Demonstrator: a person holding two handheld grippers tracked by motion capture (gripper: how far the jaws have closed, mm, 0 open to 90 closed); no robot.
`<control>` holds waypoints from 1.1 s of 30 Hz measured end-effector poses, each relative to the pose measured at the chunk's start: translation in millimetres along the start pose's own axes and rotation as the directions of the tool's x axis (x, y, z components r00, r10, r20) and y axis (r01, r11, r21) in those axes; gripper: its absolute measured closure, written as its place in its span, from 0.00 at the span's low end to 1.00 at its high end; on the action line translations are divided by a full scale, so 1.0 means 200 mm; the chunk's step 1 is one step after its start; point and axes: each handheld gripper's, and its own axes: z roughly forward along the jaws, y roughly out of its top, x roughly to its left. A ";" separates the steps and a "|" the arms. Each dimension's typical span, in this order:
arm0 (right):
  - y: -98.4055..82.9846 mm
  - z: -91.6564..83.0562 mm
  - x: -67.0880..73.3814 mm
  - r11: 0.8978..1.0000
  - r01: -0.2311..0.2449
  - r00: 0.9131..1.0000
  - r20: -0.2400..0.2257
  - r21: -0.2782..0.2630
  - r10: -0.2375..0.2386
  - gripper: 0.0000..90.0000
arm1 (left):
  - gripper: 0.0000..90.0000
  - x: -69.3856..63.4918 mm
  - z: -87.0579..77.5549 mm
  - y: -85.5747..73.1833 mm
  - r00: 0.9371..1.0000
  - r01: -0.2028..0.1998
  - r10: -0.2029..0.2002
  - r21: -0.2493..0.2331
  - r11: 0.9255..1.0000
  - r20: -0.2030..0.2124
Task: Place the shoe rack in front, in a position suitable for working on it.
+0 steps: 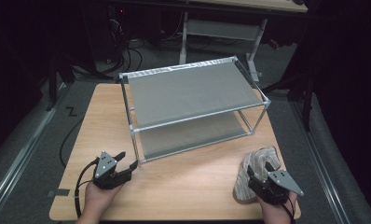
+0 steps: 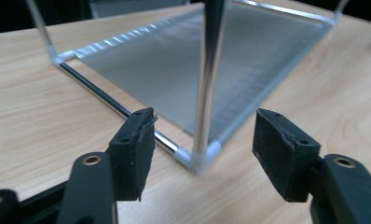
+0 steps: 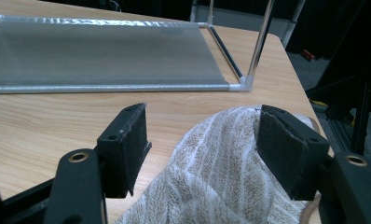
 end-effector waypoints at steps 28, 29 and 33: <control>-0.01 0.00 0.01 1.000 -0.010 1.000 -0.027 0.010 0.010 0.39 | 0.88 0.04 0.02 0.14 0.988 -0.063 0.061 -0.015 0.998 -0.144; -0.01 0.00 0.01 1.000 -0.010 0.999 -0.030 0.010 0.011 0.39 | 0.88 0.06 0.01 0.13 0.987 -0.059 0.056 -0.018 0.998 -0.149; 0.00 0.00 0.03 1.000 -0.004 0.999 -0.035 0.006 0.004 0.40 | 0.88 0.13 -0.06 0.09 0.986 -0.030 0.023 -0.038 0.999 -0.166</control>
